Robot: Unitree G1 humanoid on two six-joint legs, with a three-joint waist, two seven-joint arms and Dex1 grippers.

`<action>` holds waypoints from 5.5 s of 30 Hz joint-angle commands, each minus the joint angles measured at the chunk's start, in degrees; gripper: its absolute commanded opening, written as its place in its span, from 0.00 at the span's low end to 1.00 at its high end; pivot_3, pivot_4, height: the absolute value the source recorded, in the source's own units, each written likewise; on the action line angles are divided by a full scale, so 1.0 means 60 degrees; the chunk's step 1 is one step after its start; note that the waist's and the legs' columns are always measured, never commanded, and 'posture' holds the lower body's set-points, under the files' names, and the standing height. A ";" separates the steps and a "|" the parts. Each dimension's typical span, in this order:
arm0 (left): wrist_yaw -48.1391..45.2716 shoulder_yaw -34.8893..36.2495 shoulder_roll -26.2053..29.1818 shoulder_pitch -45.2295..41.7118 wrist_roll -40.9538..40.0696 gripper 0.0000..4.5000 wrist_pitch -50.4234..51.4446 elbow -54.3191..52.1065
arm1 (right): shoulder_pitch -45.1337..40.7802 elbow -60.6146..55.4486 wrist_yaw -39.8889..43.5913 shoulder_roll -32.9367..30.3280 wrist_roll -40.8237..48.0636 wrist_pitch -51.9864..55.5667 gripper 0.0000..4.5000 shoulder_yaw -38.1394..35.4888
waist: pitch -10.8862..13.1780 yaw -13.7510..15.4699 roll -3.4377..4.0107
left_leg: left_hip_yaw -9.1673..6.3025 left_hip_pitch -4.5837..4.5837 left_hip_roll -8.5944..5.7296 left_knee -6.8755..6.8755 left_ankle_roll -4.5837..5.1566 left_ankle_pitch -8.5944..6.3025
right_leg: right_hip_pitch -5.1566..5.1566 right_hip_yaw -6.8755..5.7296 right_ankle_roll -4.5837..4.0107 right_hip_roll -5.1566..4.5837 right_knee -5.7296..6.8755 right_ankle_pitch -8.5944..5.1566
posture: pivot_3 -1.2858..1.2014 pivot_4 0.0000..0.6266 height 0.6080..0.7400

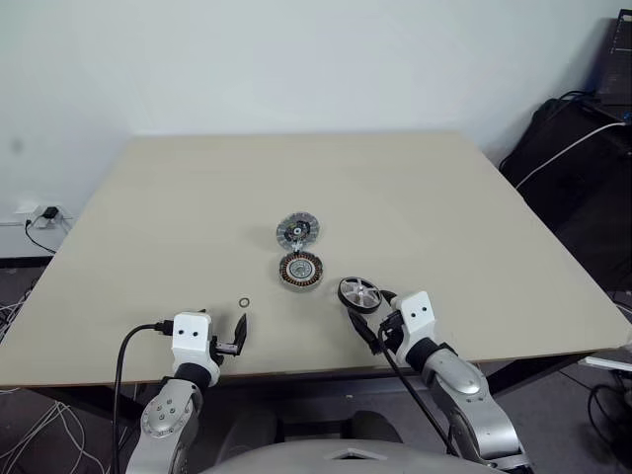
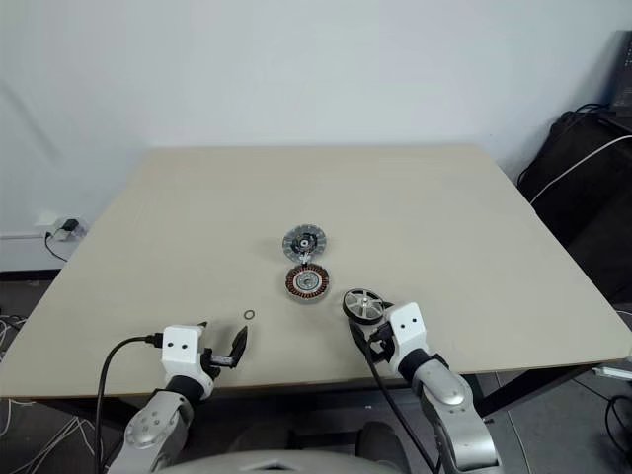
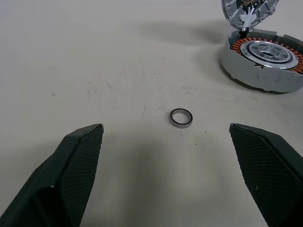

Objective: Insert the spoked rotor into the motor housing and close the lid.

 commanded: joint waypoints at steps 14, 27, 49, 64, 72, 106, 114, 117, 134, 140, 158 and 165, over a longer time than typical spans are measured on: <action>0.0412 0.0130 -0.0110 -0.0736 0.0194 1.00 0.0571 -0.0116 | -0.0177 0.0108 -0.0160 0.0195 -0.0139 -0.0355 0.99 -0.0037 | -0.0008 0.0016 -0.0002 | 0.0000 0.0000 0.0000 0.0011 0.0000 0.0001 | 0.0002 -0.0002 0.0004 0.0013 0.0007 0.0005 | 0.52 0.00 1.00; 0.0082 -0.0017 0.0210 -0.3021 0.0468 1.00 0.1250 0.1972 | -0.0328 0.0019 -0.0232 0.0411 -0.0205 -0.0247 0.99 0.0082 | -0.0034 0.0011 -0.0007 | 0.0000 0.0009 0.0001 0.0030 0.0042 0.0029 | 0.0013 0.0008 -0.0024 0.0060 0.0012 0.0042 | 0.52 0.00 1.00; -0.0427 -0.0692 0.0503 -0.3181 0.1050 0.58 0.2268 0.3033 | -0.0077 -0.0342 -0.0514 0.0560 -0.0254 -0.0106 1.00 0.0101 | -0.0152 -0.0064 0.0018 | -0.0001 0.0022 0.0010 0.0025 -0.0003 0.0004 | 0.0014 0.0025 -0.0044 0.0023 0.0011 0.0056 | 0.52 0.00 1.00; -0.0415 -0.0361 -0.0070 -0.3443 0.0281 0.15 0.2090 0.1311 | -0.0206 -0.0216 -0.0522 0.0563 -0.0250 -0.0067 1.00 0.0105 | -0.0088 -0.0207 0.0012 | -0.0003 0.0130 0.0010 -0.0017 -0.0008 -0.0001 | 0.0110 0.0020 0.0003 -0.0017 0.0001 0.0019 | 0.52 0.00 1.00; -0.0753 -0.1031 -0.0703 -0.5549 0.0379 0.15 0.1778 0.2723 | -0.0394 -0.0040 -0.0623 0.0688 -0.0318 -0.0176 1.00 0.0175 | -0.0049 0.0034 -0.0020 | -0.0004 0.0114 -0.0005 -0.0004 -0.0006 0.0001 | 0.0110 -0.0001 0.0002 -0.0010 -0.0005 0.0029 | 0.52 0.00 1.00; -0.1237 -0.1437 -0.1279 -0.6643 0.0455 0.35 0.0839 0.3922 | -0.0235 -0.0810 -0.0874 0.0846 -0.0143 0.0334 0.96 0.0103 | -0.0020 0.0033 -0.0052 | -0.0002 0.0081 -0.0005 -0.0010 0.0019 0.0010 | 0.0077 0.0007 -0.0041 -0.0011 -0.0015 0.0055 | 0.52 0.00 1.00; -0.1192 -0.1484 -0.0693 -0.4346 0.0389 0.00 0.1066 0.1003 | -0.0997 -0.0271 -0.0760 0.0924 -0.0178 0.0904 0.43 0.0290 | -0.0011 -0.0023 -0.0029 | -0.0002 0.0082 0.0002 -0.0012 0.0000 -0.0002 | 0.0074 0.0008 -0.0028 -0.0008 -0.0015 0.0043 | 0.52 0.00 1.00; -0.0874 -0.1308 -0.0530 -0.3271 0.0520 0.00 0.0232 0.0391 | -0.1616 0.0013 -0.0854 0.0884 -0.0563 0.1323 0.20 0.0596 | -0.0005 -0.0021 -0.0022 | -0.0002 0.0083 0.0002 -0.0010 -0.0001 -0.0002 | 0.0075 0.0007 -0.0004 -0.0011 -0.0016 0.0028 | 0.52 0.00 1.00; -0.0087 -0.0570 -0.0560 -0.0046 0.0409 0.00 -0.1792 0.0314 | -0.5108 0.2844 -0.0166 0.1797 -0.1240 0.2634 0.00 0.2273 | 0.0026 -0.0028 -0.0012 | -0.0002 0.0012 0.0000 -0.0010 -0.0002 -0.0002 | -0.0004 -0.0004 -0.0046 -0.0019 -0.0007 0.0054 | 0.52 0.00 1.00; -0.0108 -0.0556 -0.0819 -0.0011 0.0072 0.00 -0.1739 0.0411 | -0.5769 0.3840 -0.0226 0.2070 -0.1261 0.2612 0.00 0.2048 | 0.0026 -0.0055 -0.0010 | 0.0000 -0.0014 -0.0003 -0.0014 -0.0004 0.0000 | -0.0029 -0.0006 -0.0050 -0.0001 -0.0006 0.0057 | 0.52 0.00 1.00; -0.0255 -0.0730 -0.0756 -0.0217 0.0011 0.00 -0.1541 0.0493 | -0.6287 0.4686 -0.0286 0.2278 -0.1325 0.2313 0.00 0.1846 | 0.0024 -0.0280 -0.0004 | 0.0002 -0.0010 -0.0005 -0.0012 -0.0002 0.0003 | -0.0028 -0.0001 -0.0050 0.0043 0.0000 0.0059 | 0.52 0.00 1.00; -0.0240 -0.0772 -0.0769 -0.0207 0.0005 0.00 -0.1486 0.0549 | -0.6259 0.4495 -0.0035 0.2342 -0.1276 0.2348 0.00 0.1926 | 0.0023 -0.0280 -0.0004 | 0.0002 -0.0009 -0.0005 -0.0010 -0.0003 0.0003 | -0.0028 0.0001 -0.0050 0.0043 0.0003 0.0061 | 0.52 0.00 1.00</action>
